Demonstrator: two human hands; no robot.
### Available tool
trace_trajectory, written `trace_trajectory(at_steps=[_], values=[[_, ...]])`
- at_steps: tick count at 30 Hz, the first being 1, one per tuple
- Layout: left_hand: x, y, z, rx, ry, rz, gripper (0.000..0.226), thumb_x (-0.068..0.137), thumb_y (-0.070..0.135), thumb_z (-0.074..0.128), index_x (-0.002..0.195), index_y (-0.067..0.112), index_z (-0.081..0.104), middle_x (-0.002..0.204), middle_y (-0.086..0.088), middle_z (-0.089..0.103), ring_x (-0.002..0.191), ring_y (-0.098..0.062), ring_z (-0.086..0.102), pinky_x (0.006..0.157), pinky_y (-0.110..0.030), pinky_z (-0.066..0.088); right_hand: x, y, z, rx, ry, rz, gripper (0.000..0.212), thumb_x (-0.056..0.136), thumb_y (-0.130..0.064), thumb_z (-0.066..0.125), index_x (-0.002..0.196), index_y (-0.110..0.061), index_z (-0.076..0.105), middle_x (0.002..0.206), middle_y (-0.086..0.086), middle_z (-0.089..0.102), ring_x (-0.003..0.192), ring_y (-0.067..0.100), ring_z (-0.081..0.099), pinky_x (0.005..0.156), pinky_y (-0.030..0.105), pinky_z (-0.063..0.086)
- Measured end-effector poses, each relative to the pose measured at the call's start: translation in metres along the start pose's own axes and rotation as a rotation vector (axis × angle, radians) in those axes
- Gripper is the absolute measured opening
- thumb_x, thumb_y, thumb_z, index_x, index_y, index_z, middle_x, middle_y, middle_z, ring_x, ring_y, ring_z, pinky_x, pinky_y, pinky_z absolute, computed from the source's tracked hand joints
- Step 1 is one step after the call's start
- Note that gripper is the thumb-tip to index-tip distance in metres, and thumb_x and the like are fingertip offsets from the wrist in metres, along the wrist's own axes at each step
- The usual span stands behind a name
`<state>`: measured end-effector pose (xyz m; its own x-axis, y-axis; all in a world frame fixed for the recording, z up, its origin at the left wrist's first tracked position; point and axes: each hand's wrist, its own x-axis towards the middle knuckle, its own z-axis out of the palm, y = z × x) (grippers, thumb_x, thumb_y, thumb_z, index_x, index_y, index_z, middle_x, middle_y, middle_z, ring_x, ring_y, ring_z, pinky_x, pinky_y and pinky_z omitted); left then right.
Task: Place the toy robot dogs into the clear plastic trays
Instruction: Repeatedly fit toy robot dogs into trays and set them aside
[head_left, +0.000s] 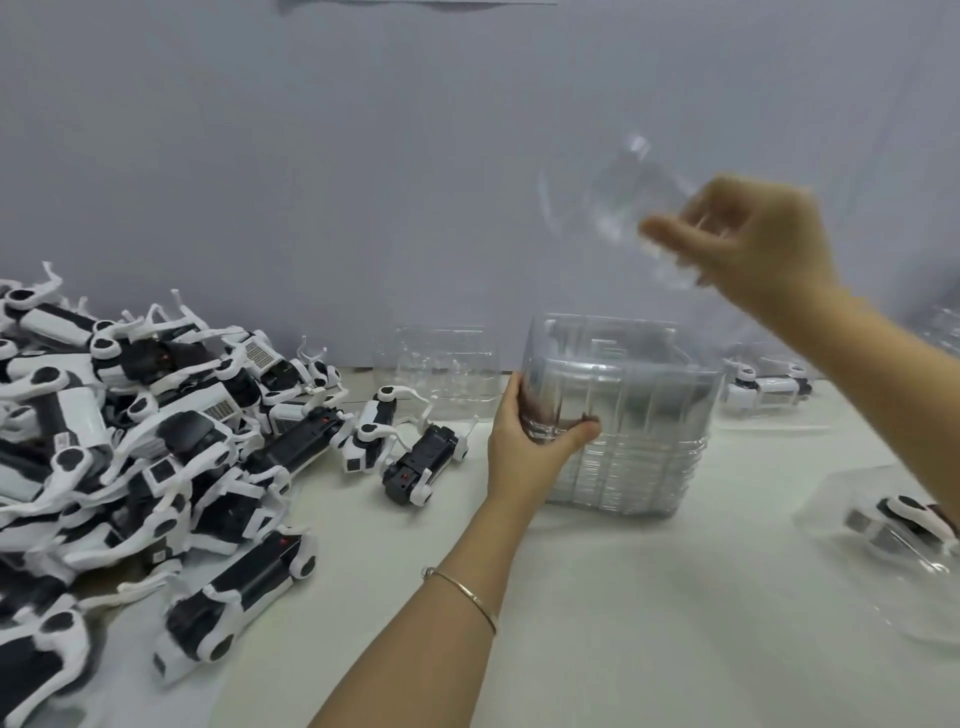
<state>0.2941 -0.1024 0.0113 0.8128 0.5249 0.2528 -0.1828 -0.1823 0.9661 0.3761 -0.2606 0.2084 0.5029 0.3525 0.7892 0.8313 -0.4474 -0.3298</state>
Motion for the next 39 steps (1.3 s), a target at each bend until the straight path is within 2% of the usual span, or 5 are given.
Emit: trace_trajectory(at_steps=[6,15,21,26,39], values=[[-0.010,0.011,-0.059,0.465,0.053,0.144,0.059,0.081,0.026,0.076,0.136,0.025,0.054,0.142,0.005,0.052,0.130,-0.015,0.048,0.107,-0.037,0.039,-0.080,-0.059,-0.037,-0.091,-0.037,-0.455,0.055,0.081,-0.067,0.061,0.077,-0.014,0.070,0.062,-0.007,0.065,0.048,0.007,0.061,0.048,0.028,0.051],[-0.025,-0.013,-0.152,1.005,0.030,0.013,0.032,0.073,0.039,0.075,0.093,0.027,0.053,0.095,0.010,0.056,0.100,-0.018,0.052,0.071,-0.031,0.044,-0.215,-0.072,0.052,-0.190,-0.411,-0.531,0.067,0.087,-0.073,0.030,0.054,-0.027,0.066,0.044,-0.014,0.052,0.035,0.009,0.049,0.036,0.014,0.036],[-0.046,0.002,-0.167,0.392,0.313,-0.015,0.048,0.053,0.034,0.094,0.065,0.025,0.049,0.074,0.012,0.066,0.071,-0.003,0.059,0.060,-0.015,0.041,-0.213,-0.089,0.057,0.068,-0.826,0.053,0.089,0.050,-0.103,0.020,0.115,-0.054,0.056,0.106,-0.037,0.059,0.099,-0.014,0.053,0.078,0.007,0.037],[-0.066,0.048,-0.146,-0.067,0.265,0.115,0.047,0.039,0.043,0.095,0.064,0.033,0.057,0.102,0.016,0.071,0.099,-0.008,0.068,0.077,-0.047,0.059,-0.169,-0.103,0.073,0.839,-0.485,0.672,0.078,0.061,-0.071,0.072,0.128,-0.041,0.046,0.118,-0.021,0.057,0.105,0.000,0.060,0.077,0.022,0.051],[-0.106,0.048,-0.154,0.362,-0.468,0.113,0.071,0.063,0.032,0.054,0.128,0.057,0.040,0.139,0.032,0.046,0.135,0.007,0.037,0.116,-0.035,0.031,-0.142,-0.075,0.073,0.932,-0.192,0.855,0.053,0.075,-0.033,0.080,0.121,-0.022,0.055,0.114,0.003,0.067,0.100,0.022,0.067,0.083,0.041,0.056]])
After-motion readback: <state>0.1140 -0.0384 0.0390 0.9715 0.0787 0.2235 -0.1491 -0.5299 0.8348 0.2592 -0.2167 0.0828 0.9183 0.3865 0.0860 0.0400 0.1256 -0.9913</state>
